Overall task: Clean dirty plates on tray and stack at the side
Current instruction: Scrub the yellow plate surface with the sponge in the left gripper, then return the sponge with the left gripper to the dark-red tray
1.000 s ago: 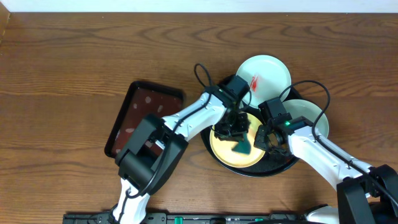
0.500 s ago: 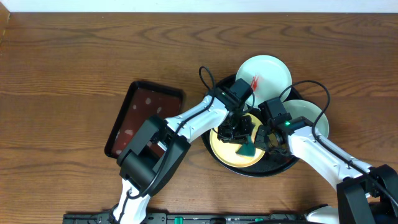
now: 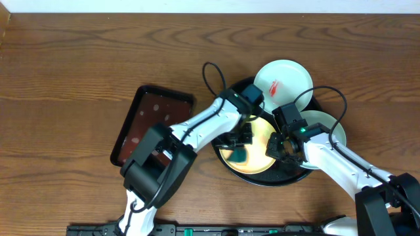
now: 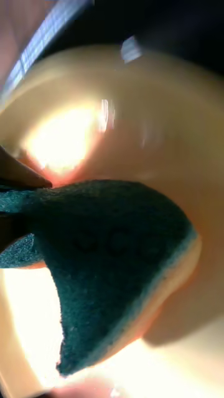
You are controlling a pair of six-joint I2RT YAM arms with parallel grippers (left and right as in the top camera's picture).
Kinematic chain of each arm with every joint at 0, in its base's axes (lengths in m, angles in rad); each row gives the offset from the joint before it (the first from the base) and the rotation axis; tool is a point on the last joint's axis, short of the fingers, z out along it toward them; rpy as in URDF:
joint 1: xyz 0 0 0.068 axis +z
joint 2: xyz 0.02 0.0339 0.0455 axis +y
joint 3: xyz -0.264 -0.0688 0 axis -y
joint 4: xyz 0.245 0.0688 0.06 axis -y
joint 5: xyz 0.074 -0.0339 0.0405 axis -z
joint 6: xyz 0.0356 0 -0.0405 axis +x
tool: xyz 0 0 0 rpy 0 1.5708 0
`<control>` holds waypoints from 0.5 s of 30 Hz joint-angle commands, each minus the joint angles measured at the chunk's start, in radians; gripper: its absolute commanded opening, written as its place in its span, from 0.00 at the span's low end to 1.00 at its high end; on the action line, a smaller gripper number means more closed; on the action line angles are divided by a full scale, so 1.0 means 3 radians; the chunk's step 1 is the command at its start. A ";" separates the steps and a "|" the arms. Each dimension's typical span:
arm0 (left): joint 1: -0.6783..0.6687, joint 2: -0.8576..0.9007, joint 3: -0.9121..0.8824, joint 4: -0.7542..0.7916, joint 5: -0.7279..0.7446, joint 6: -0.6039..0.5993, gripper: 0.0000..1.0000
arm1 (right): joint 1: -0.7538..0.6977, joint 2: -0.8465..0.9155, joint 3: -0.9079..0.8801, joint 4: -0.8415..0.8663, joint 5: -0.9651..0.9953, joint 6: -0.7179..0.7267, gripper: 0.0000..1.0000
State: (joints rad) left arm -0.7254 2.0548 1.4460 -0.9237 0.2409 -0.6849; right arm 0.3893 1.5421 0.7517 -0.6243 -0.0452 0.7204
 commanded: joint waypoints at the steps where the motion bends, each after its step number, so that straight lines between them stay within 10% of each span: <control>1: 0.0237 0.0085 -0.0006 -0.0230 -0.0975 -0.0102 0.08 | -0.0027 0.0093 -0.0089 -0.0053 0.0364 0.0027 0.01; 15: 0.0296 -0.0580 0.0266 -0.0449 -0.1114 0.0042 0.08 | -0.0027 0.0093 -0.0089 -0.0089 0.0362 0.0027 0.01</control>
State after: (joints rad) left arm -0.6613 1.9587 1.4952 -1.0519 -0.0044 -0.6838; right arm 0.3889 1.5429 0.7517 -0.6254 -0.0490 0.7246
